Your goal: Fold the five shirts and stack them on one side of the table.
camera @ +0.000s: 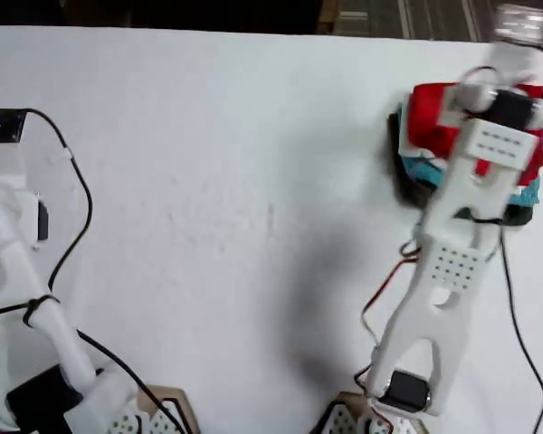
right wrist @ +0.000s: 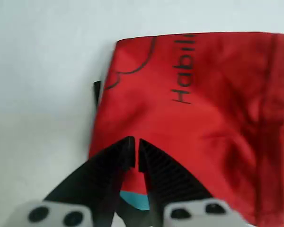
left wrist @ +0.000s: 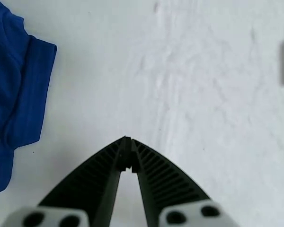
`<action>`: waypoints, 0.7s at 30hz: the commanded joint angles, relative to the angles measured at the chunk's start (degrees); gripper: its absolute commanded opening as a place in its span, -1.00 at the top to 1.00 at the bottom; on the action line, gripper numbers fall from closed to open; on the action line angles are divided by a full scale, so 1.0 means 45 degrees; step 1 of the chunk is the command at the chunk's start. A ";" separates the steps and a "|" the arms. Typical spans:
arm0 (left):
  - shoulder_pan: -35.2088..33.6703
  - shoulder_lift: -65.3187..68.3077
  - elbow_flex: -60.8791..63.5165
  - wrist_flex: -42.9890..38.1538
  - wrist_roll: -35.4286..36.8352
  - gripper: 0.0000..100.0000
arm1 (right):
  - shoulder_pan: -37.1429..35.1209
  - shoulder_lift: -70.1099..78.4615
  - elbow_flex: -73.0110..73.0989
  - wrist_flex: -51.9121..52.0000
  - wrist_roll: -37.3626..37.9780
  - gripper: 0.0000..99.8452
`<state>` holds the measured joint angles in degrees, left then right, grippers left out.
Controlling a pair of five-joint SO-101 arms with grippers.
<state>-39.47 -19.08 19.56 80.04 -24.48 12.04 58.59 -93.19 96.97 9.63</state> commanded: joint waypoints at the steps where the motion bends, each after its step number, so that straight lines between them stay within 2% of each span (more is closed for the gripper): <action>1: 0.0156 -0.0508 -0.0068 -0.0020 -0.0117 0.94 | -0.0694 -0.1065 -0.0508 -0.0225 0.0371 0.96; 5: 0.0176 -0.0508 -0.0068 -0.0020 -0.0117 0.94 | -0.1084 -0.0596 -0.0391 -0.0830 0.0391 0.96; 12: 0.0176 -0.0508 -0.0049 -0.0527 -0.0117 0.94 | -0.0322 0.0869 -0.0371 0.0811 0.0430 0.96; 17: 0.0195 -0.0469 -0.0068 -0.0860 -0.0078 0.94 | 0.0029 0.0908 0.0352 0.1006 0.2266 0.96; 21: 0.0195 -0.0430 -0.0049 -0.0938 -0.0020 0.94 | 0.0283 0.0244 0.2833 0.1006 0.2833 0.96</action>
<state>-39.21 -19.08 19.56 76.79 -24.48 11.52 63.34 -86.95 99.96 20.70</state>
